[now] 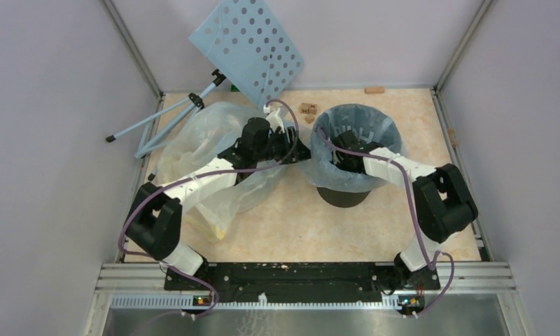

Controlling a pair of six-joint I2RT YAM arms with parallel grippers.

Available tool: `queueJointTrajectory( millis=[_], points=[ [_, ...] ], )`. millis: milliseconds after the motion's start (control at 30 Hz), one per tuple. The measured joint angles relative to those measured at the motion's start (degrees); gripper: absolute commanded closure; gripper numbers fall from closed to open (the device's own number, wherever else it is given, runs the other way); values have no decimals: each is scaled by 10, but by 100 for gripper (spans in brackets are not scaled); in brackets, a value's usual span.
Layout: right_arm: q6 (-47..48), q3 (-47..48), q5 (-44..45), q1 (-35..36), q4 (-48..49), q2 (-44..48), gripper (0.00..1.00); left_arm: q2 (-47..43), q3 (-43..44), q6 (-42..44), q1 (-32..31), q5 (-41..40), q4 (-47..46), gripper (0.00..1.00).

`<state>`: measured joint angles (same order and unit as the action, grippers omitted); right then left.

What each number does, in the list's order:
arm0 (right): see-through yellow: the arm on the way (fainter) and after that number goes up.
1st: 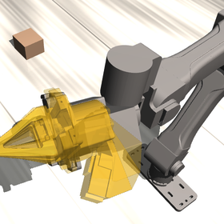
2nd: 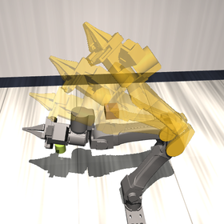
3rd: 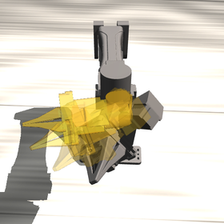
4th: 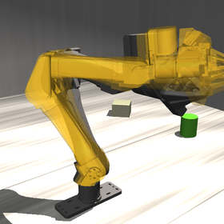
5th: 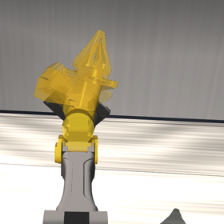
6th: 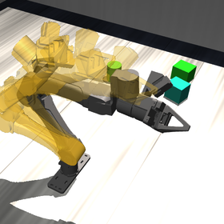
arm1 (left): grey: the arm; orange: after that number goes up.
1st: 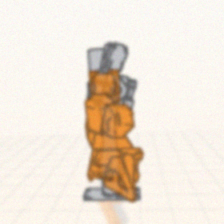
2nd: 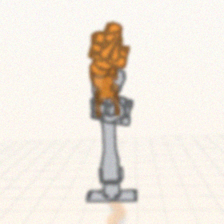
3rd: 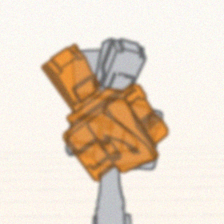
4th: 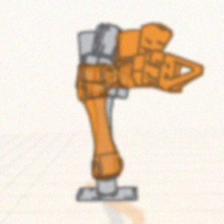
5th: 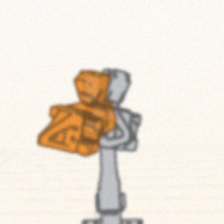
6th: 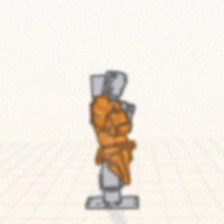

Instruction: Put the trash bags into the trash bin

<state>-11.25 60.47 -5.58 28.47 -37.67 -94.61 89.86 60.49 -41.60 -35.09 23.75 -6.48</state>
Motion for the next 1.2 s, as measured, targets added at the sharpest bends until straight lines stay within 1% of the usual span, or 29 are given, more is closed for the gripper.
queueJointTrajectory(
  millis=[100,233,333,500,533,667,767,967,1200],
  points=[
    [0,-1,-9,-6,10,-14,100,-26,-2,-3,0,-6,0,44],
    [0,-1,-22,-14,21,-33,100,-54,-2,-3,-2,-17,-6,44],
    [0,0,-31,-17,24,-42,100,-59,-2,-3,-2,-24,-8,43],
    [-3,8,-40,-17,20,-51,100,-59,-2,-5,3,-23,2,35],
    [-3,9,-40,-17,19,-51,100,-59,-2,-5,5,-23,5,35],
    [-3,12,-39,-17,12,-49,100,-57,-1,-7,12,-21,7,38],
    [-3,12,-36,-17,-2,-32,100,-51,3,-7,16,-20,10,39],
    [-3,12,-37,-17,-11,38,100,-33,14,-7,18,-6,13,39],
    [-3,30,-32,-16,-36,74,100,-23,15,-9,18,5,15,39]
  ],
)
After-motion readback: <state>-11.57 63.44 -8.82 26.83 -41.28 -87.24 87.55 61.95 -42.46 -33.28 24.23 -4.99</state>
